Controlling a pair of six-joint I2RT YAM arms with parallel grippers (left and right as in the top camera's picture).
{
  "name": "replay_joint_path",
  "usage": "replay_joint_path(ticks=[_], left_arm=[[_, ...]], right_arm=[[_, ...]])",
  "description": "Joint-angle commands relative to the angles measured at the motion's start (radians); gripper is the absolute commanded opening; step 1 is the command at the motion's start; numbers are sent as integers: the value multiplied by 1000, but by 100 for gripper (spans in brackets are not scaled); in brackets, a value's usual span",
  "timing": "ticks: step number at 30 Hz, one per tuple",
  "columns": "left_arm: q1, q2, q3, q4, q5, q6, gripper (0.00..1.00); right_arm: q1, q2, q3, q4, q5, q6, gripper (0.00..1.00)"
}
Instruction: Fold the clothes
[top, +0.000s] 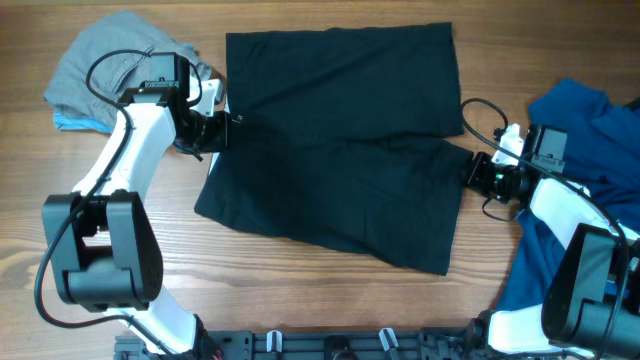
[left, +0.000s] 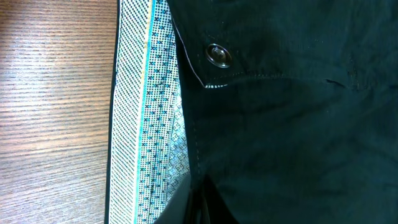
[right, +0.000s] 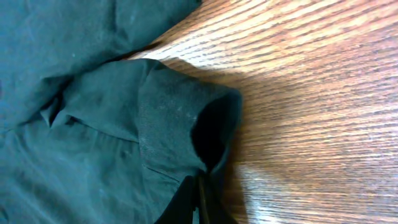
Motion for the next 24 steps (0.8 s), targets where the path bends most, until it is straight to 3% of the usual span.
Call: replay_joint_path(ticks=[1,9,15,22,23,24], left_arm=[[5,3,6,0,-13,-2,4],[21,1,6,11,-3,-17,4],[71,1,6,46,-20,-45,4],[69,2,6,87,-20,-44,4],[69,2,6,87,-20,-44,5],[69,2,6,85,-20,-44,25]], right_arm=[[-1,5,5,15,-55,-2,5],[-2,-26,198,-176,-124,63,4],[-2,-25,214,-71,-7,175,4],[-1,62,214,63,9,171,4],[-1,79,214,87,3,171,4],[0,92,214,100,-9,169,22]])
